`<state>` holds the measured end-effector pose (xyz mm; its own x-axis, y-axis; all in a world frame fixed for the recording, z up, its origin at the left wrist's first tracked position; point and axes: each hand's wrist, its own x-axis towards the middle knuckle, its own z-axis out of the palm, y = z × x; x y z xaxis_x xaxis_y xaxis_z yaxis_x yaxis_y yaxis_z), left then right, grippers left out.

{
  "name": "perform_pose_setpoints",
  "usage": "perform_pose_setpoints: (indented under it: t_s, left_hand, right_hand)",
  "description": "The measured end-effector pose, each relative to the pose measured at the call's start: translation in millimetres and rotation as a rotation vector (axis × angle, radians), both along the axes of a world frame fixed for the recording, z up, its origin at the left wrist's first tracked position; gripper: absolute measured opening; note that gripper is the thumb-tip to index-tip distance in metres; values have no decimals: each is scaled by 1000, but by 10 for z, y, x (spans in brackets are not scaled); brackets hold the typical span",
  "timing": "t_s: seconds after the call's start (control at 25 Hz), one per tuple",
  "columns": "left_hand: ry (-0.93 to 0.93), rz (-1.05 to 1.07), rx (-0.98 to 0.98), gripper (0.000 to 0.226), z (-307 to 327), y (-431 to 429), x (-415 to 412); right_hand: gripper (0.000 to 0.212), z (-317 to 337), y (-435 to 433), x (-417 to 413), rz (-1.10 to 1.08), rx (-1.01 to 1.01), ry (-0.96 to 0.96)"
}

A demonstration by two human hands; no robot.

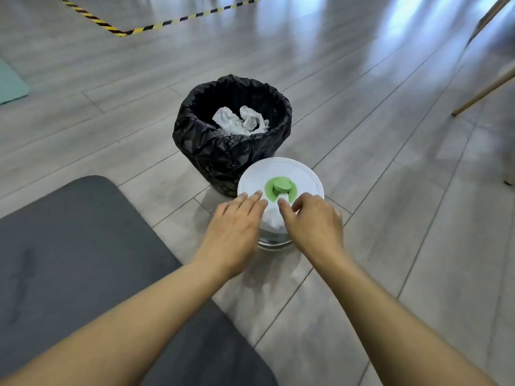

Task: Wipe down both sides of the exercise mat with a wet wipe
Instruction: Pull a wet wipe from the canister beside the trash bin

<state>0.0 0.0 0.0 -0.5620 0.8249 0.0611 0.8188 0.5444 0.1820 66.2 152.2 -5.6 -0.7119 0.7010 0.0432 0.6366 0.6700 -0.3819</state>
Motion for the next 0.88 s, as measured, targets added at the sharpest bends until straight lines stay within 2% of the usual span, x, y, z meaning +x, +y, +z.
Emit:
perform_pose_setpoints:
  t_s: [0.08,0.12,0.24,0.32,0.52,0.88]
  left_hand:
    - [-91,17,-108,61,-76,53,-65]
    - [-112,6,-155,62,-120,54,-103]
    - [-194,-12,-215,63,-232,38,-148]
    - [-189,-9,-245,61,-224,50,-165]
    - [-116,18,-326,60,-134,216,-79]
    - [-96,49,-360,59,-20,333,-77]
  right_hand:
    - [64,-15,-22,-116,-91,98,-125]
    - [65,-46,-29,-177,-98,118,-170]
    - [35,-57,-52,-317,-86,0,-188]
    - [25,-11,23,-349,-103,-176,-112]
    - [19,364,198,-175,-153,-487,231]
    - [22,1059,149,131,-52,-713,610]
